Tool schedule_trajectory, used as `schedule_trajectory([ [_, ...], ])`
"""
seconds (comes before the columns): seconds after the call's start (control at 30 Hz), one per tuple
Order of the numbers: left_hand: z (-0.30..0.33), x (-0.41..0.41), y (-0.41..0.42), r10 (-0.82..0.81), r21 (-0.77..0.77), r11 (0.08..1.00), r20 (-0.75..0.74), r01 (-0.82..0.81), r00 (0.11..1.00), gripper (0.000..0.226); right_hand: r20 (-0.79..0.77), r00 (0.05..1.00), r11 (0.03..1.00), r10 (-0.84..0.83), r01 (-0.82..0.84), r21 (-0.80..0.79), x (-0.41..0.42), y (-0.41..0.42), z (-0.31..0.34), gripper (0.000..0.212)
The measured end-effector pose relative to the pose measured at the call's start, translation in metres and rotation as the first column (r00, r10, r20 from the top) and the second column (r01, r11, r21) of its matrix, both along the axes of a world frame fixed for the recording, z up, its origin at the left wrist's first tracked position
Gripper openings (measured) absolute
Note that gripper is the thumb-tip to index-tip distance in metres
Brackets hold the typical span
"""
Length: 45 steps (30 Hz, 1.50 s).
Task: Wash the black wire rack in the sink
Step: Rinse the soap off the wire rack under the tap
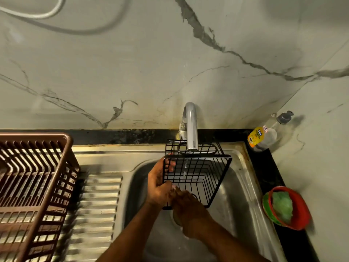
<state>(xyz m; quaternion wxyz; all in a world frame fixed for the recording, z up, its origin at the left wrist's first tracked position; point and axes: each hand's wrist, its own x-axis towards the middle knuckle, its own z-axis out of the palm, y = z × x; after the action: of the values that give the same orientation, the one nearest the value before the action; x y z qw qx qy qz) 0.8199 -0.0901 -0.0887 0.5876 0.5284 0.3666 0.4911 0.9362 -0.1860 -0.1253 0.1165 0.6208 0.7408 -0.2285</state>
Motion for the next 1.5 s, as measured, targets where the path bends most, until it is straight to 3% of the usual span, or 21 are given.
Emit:
schedule_trajectory([
  [0.17,0.000,0.006,-0.003,0.053,-0.084,0.995,0.036,-0.050,0.998,0.055,0.235,0.894,0.917,-0.381,0.398,-0.024,0.002,0.002,0.009,0.096],
  [0.23,-0.002,0.010,-0.006,0.080,-0.046,0.996,0.015,-0.079,0.997,0.062,0.175,0.868,0.879,-0.465,0.476,-0.024,-0.009,0.006,0.005,0.095],
  [0.33,-0.006,0.013,-0.007,0.115,-0.039,0.993,-0.003,-0.115,0.993,0.075,0.045,0.926,0.925,-0.375,0.377,-0.053,-0.028,0.008,-0.010,0.096],
  [0.47,-0.012,0.007,-0.001,0.146,-0.045,0.988,-0.009,-0.146,0.989,0.074,-0.088,0.996,1.000,0.020,-0.019,0.007,-0.022,0.008,-0.004,0.096],
  [0.53,-0.011,0.004,-0.002,0.155,-0.059,0.986,0.002,-0.154,0.988,0.071,-0.054,0.991,0.993,0.120,-0.119,0.025,-0.005,0.010,0.002,0.096],
  [0.57,-0.011,0.003,-0.001,0.163,-0.061,0.985,-0.002,-0.163,0.987,0.069,-0.013,0.996,0.996,0.087,-0.086,0.035,0.002,0.010,0.003,0.095],
  [0.67,-0.010,0.006,-0.001,0.132,-0.051,0.990,0.012,-0.131,0.991,0.062,0.111,0.954,0.960,-0.279,0.272,0.073,0.015,0.008,0.006,0.097],
  [0.77,-0.005,0.009,-0.003,0.141,-0.060,0.988,0.007,-0.141,0.990,0.071,0.204,0.907,0.926,-0.369,0.377,-0.003,0.002,0.008,0.005,0.096],
  [0.83,-0.008,0.012,-0.005,0.120,-0.072,0.990,-0.002,-0.120,0.993,0.081,0.132,0.934,0.941,-0.331,0.338,-0.035,-0.016,0.006,-0.002,0.093],
  [0.9,-0.006,0.011,-0.005,0.123,-0.085,0.989,-0.015,-0.124,0.992,0.082,0.045,0.988,0.987,-0.150,0.152,-0.047,-0.030,0.001,-0.009,0.097],
  [1.0,-0.013,0.002,-0.007,0.136,-0.146,0.980,-0.029,-0.139,0.990,0.073,-0.127,0.988,0.993,0.089,-0.098,-0.067,-0.016,-0.004,0.001,0.103],
  [1.07,-0.018,-0.008,-0.007,0.149,-0.267,0.953,0.007,-0.141,0.989,0.066,-0.267,0.957,0.992,0.111,-0.124,-0.035,0.004,-0.008,0.010,0.096],
  [1.1,-0.021,-0.012,-0.004,0.155,-0.344,0.929,0.021,-0.138,0.988,0.064,-0.348,0.937,0.998,0.024,-0.040,-0.038,0.011,-0.012,0.012,0.088],
  [1.17,-0.025,-0.018,0.000,0.121,-0.449,0.889,0.029,-0.096,0.992,0.061,-0.505,0.823,0.964,-0.259,0.253,-0.083,0.011,-0.015,0.016,0.071],
  [1.23,-0.026,-0.019,0.002,0.037,-0.494,0.869,0.012,-0.026,0.999,0.056,-0.633,0.602,0.848,-0.487,0.500,-0.177,0.004,-0.005,0.018,0.054],
  [1.33,-0.021,-0.015,-0.007,-0.082,-0.492,0.868,-0.029,0.057,0.996,0.045,-0.747,0.029,0.593,-0.664,0.629,-0.502,0.002,0.031,0.027,0.030],
  [1.37,-0.020,-0.014,-0.010,-0.101,-0.474,0.878,-0.046,0.067,0.994,0.042,-0.737,-0.118,0.523,-0.666,0.631,-0.574,0.005,0.045,0.032,0.026],
  [1.4,-0.018,-0.012,-0.011,-0.111,-0.445,0.893,-0.074,0.067,0.991,0.040,-0.724,-0.206,0.476,-0.659,0.631,-0.613,0.007,0.056,0.038,0.023],
  [1.5,-0.009,-0.012,-0.004,-0.116,-0.407,0.912,-0.123,0.057,0.986,0.037,-0.714,-0.345,0.419,-0.609,0.624,-0.659,0.003,0.073,0.050,0.021],
])
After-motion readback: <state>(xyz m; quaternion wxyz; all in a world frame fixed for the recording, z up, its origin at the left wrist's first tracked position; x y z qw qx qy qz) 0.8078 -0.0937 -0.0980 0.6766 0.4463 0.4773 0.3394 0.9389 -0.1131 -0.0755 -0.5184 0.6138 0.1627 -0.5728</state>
